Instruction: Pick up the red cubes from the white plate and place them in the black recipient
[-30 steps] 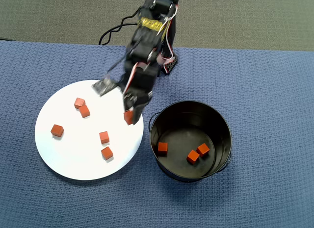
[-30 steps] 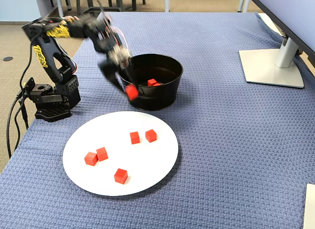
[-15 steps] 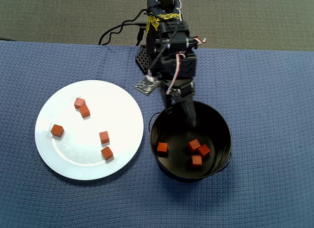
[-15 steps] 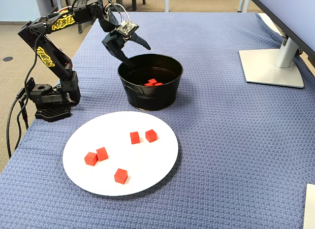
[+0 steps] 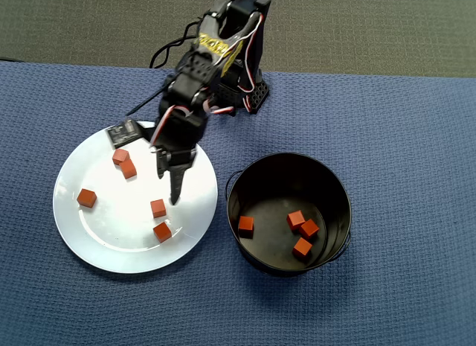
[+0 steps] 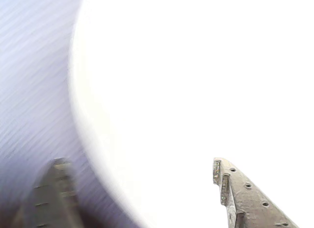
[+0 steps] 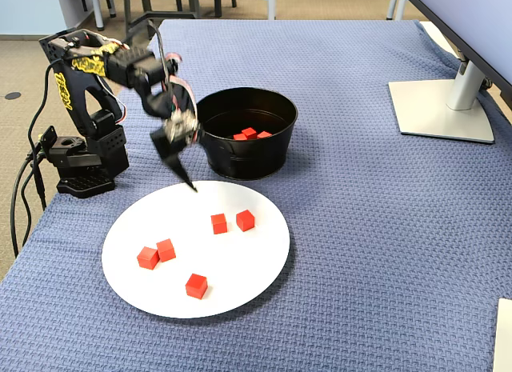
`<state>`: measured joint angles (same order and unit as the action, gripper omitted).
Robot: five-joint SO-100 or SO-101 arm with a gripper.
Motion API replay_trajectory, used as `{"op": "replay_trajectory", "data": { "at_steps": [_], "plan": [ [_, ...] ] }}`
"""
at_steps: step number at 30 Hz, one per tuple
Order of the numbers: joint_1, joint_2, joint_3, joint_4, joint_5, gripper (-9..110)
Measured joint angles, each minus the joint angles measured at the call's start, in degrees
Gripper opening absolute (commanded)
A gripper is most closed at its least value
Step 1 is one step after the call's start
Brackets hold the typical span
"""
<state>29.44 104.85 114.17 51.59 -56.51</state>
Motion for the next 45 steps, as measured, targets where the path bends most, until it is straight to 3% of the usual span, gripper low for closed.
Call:
{"op": "replay_trajectory", "data": {
  "at_steps": [16,40,45],
  "plan": [
    [2.90,-20.57,-8.09,-2.55,4.92,18],
    [-0.26,-25.22,-12.22,-3.43,9.23,12],
    [-0.88,-25.22,-12.22,-3.60,9.58,5]
  ]
}}
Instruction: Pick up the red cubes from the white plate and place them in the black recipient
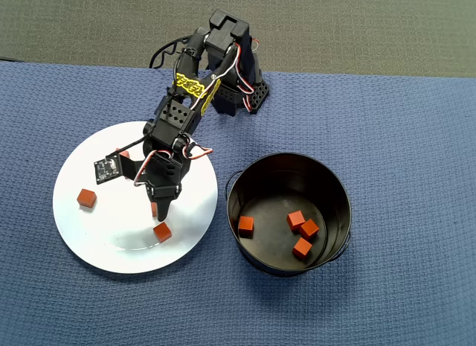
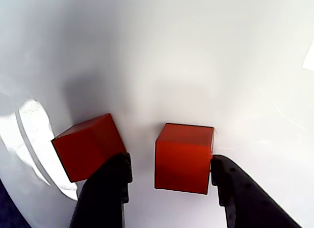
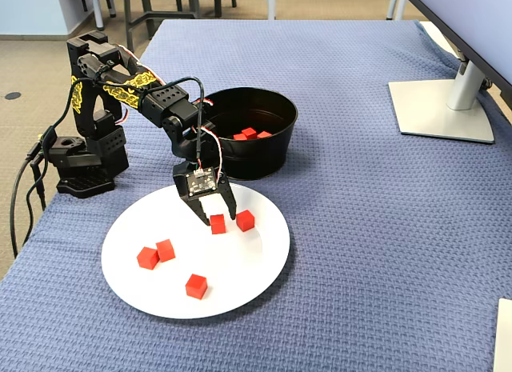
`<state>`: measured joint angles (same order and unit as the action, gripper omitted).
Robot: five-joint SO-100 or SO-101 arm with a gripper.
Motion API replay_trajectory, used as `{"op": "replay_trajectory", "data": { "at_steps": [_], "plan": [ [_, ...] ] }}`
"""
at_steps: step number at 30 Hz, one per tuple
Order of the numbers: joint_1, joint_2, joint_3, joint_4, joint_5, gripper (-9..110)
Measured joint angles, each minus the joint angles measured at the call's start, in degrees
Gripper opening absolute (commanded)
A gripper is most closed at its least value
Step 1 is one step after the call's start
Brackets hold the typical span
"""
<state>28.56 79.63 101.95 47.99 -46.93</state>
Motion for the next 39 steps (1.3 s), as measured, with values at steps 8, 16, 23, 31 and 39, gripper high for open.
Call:
{"op": "replay_trajectory", "data": {
  "at_steps": [8,16,23,31,39],
  "plan": [
    [0.09,0.00,0.00,-1.05,0.26,0],
    [0.18,10.55,0.00,2.72,5.98,0],
    [-6.33,28.30,-0.53,10.37,18.37,0],
    [-26.72,36.21,-0.53,13.27,30.76,9],
    [-42.71,34.89,-0.53,16.17,30.32,41]
  ]
}}
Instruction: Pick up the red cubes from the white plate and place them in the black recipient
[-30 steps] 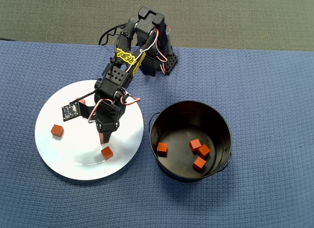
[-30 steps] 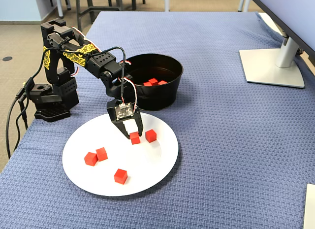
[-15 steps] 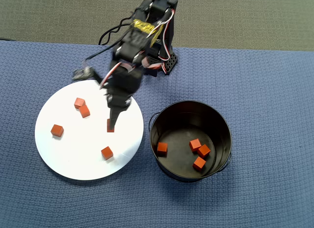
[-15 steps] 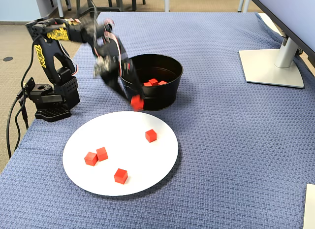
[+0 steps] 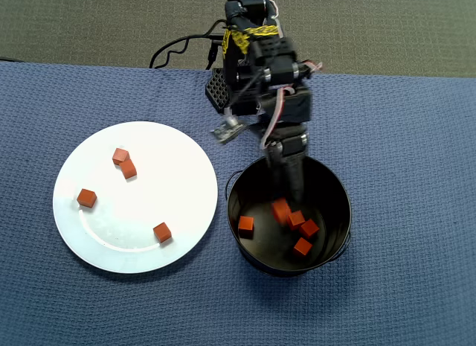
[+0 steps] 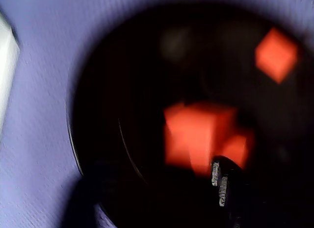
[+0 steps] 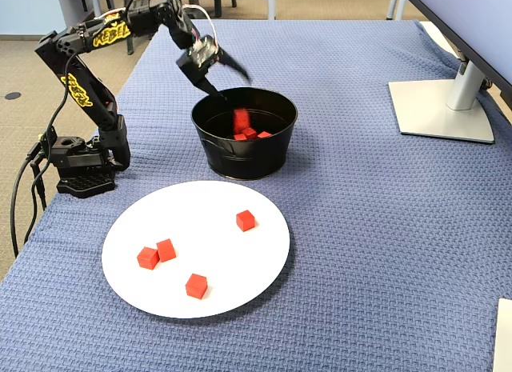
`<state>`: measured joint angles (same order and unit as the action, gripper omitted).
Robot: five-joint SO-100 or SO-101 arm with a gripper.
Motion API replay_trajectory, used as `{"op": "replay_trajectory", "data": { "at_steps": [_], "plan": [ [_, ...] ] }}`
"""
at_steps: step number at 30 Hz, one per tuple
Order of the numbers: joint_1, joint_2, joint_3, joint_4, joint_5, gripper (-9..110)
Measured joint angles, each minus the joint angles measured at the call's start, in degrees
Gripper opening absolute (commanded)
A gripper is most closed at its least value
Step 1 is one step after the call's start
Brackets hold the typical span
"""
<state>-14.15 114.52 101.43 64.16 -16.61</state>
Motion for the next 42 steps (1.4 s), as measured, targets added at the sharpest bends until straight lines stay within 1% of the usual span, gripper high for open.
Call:
{"op": "replay_trajectory", "data": {
  "at_steps": [4,9,13,17,21,28,36,42],
  "plan": [
    [7.38,0.00,-0.18,0.00,-4.04,36],
    [22.85,-1.05,0.00,-0.70,-10.37,34],
    [32.61,-5.89,1.23,-5.01,-16.17,30],
    [38.23,-13.18,1.23,-8.79,-22.15,23],
    [40.25,-21.18,0.26,-12.13,-26.46,19],
    [40.34,-33.31,-6.86,-12.39,-26.63,19],
    [40.34,-41.92,-14.41,-12.04,-26.63,19],
    [40.34,-44.56,-16.70,-11.25,-26.72,19]
  ]
}}
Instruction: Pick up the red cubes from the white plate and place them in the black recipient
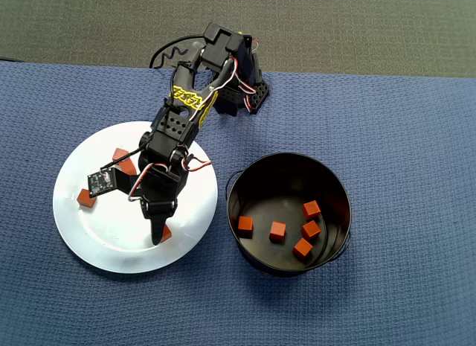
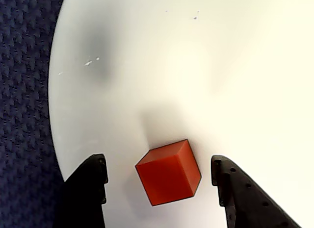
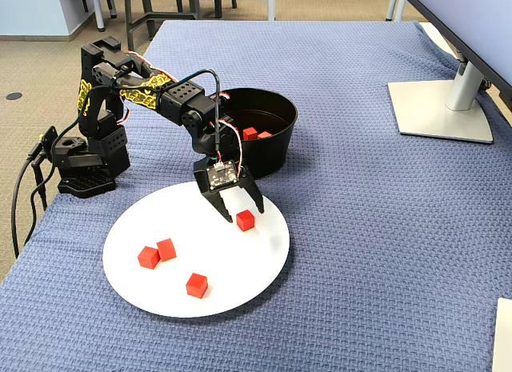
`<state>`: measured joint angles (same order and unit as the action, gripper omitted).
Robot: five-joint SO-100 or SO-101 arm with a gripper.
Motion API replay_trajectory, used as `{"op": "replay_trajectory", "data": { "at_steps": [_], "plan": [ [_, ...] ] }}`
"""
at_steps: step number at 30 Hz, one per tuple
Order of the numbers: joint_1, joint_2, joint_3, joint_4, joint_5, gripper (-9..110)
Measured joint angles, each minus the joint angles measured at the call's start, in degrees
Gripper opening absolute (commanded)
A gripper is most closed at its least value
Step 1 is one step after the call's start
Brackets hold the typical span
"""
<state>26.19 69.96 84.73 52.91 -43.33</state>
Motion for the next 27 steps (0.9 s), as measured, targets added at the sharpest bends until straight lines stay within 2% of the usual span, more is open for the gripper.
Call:
{"op": "replay_trajectory", "data": {
  "at_steps": [16,27],
  "plan": [
    [-1.05,-3.78,0.00,-1.58,-9.32,19],
    [-3.87,-3.96,1.49,-3.87,-11.60,15]
  ]
}}
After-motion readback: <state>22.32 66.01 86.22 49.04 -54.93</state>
